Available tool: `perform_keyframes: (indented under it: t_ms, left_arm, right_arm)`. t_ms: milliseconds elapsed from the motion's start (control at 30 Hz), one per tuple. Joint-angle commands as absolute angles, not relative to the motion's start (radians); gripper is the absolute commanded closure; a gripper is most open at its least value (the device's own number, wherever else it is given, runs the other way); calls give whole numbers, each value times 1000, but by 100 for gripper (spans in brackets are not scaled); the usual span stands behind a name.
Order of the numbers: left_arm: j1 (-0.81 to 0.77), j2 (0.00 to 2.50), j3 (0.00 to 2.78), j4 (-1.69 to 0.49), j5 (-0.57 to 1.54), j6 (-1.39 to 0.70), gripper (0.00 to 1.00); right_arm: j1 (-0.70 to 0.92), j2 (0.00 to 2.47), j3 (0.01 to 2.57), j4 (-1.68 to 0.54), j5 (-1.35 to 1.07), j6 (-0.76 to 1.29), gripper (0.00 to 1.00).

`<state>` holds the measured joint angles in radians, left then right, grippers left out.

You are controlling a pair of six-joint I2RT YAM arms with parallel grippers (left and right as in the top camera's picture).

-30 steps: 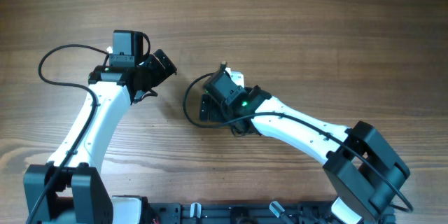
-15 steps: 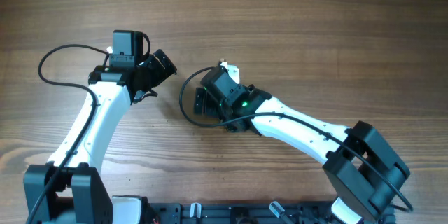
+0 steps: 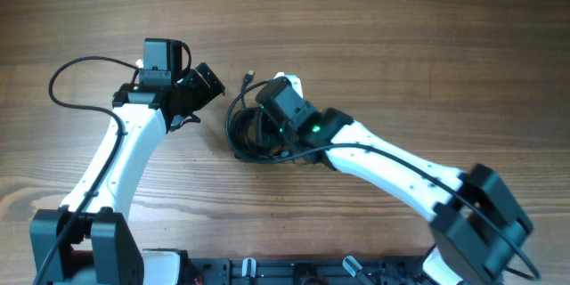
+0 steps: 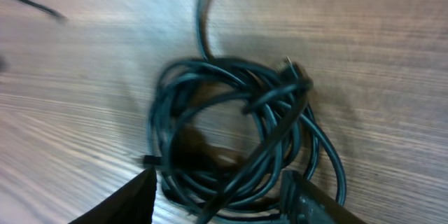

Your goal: Untangle cables

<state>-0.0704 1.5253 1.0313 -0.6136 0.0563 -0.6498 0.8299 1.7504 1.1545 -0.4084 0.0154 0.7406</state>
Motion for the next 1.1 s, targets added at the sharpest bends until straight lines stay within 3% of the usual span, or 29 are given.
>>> perform_keyframes:
  t_ms: [0,133,433,700,867,933,967,1067]
  left_arm:
    - [-70,1525,1031,-614,43,-663,0]
    - [-70,1525,1031,-614,43,-663,0]
    - [-70,1525,1031,-615,43,-663,0]
    - [-70,1525,1031,-617,43,-663,0]
    - [-70,1525,1031,-617,43,-663,0]
    - [-70,1525,1031,-617,43,-663,0]
    - [-70,1525,1031,-618,43,-663,0]
    - [-70,1525,1031,-619,43,-662,0]
  right_arm:
    - [832,1810,1153,-413,51,757,39]
    - [818,1816,1153,-399,187,759,40]
    - [668,1816,1153,-310,-73,763,40]
    - [691,1846,1151,-317,-131,886,41]
    - [699,1848,1152,-326,-186,802,60]
    - [696,1846,1152,-326,-212,802,88]
    - [697,1846,1152,-335,-220,791,96]
    - [698,1846,1151,-368,-311,709,96]
